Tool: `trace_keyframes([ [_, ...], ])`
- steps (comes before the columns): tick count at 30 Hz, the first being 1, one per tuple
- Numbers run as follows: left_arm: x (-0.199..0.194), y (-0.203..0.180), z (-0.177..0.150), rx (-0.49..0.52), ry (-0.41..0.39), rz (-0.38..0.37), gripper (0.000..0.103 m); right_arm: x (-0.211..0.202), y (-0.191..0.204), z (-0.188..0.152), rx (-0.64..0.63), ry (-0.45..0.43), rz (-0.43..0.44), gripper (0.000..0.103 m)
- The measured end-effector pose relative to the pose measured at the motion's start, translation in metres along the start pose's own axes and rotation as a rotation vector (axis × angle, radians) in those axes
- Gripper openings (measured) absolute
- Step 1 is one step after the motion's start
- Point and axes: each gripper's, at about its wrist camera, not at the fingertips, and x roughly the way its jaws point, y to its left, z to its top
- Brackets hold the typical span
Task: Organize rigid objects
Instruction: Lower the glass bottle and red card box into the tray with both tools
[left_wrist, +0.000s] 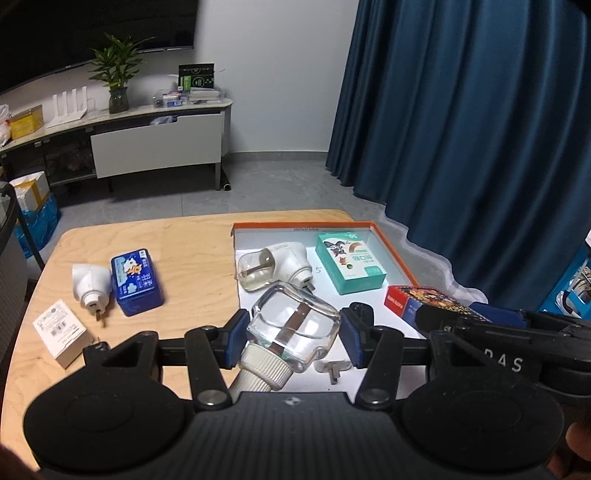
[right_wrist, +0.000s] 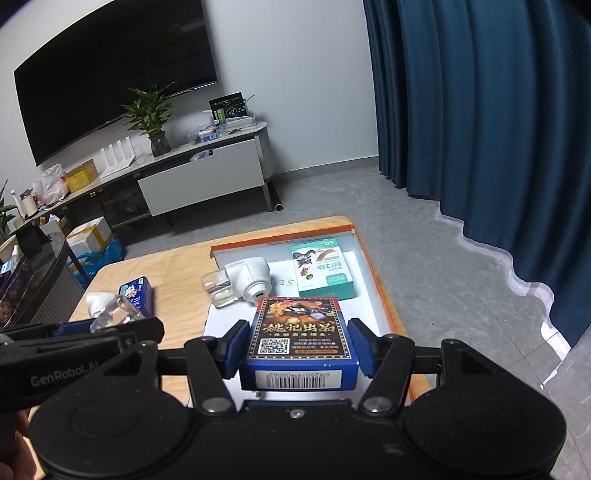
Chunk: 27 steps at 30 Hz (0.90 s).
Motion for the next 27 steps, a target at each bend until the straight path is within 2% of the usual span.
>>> trace_keyframes([
  [27, 0.0019, 0.0041, -0.0098, -0.043, 0.02, 0.021, 0.053, 0.0085, 0.0078, -0.0048, -0.039, 0.026, 0.009, 0.071],
])
